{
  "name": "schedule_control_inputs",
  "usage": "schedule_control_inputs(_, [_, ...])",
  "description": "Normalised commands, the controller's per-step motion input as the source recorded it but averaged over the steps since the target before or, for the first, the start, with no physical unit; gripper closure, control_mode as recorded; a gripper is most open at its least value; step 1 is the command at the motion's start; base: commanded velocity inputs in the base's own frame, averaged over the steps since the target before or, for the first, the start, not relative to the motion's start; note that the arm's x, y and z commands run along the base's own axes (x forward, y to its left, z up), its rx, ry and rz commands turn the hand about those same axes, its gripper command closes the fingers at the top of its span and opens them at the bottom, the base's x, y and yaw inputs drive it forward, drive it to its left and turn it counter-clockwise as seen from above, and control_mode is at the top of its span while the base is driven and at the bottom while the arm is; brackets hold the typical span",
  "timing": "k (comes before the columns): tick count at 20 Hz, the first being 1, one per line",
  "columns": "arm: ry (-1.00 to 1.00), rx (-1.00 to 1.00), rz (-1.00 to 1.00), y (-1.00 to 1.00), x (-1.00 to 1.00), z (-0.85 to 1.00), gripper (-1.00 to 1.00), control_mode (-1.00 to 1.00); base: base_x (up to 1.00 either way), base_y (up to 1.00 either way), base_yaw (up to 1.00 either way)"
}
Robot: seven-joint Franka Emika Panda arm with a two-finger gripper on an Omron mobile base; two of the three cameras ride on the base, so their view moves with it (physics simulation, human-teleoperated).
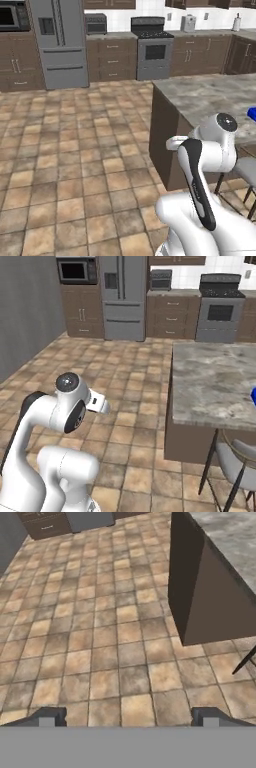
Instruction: There is a tray on the dining counter. Grab the cup, mug, and pitcher and place them on the tray. The pitcher may be placed next to the tray if it cannot fit the tray.
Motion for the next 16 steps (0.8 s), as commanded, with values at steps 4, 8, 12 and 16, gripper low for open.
schedule_control_inputs(4, [0.0, 0.0, 0.0, 0.0, 0.0, 0.0, -1.0, 1.0, 0.74, 0.48, 0.0])
schedule_control_inputs(8, [0.0, 0.0, 0.0, 0.0, 0.0, 0.0, -1.0, 1.0, 0.8, 0.38, 0.0])
schedule_control_inputs(12, [0.0, 0.0, 0.0, 0.0, 0.0, 0.0, -1.0, 1.0, 0.84, 0.32, 0.0])
schedule_control_inputs(16, [0.0, 0.0, 0.0, 0.0, 0.0, 0.0, -1.0, 1.0, 0.91, 0.27, -0.01])
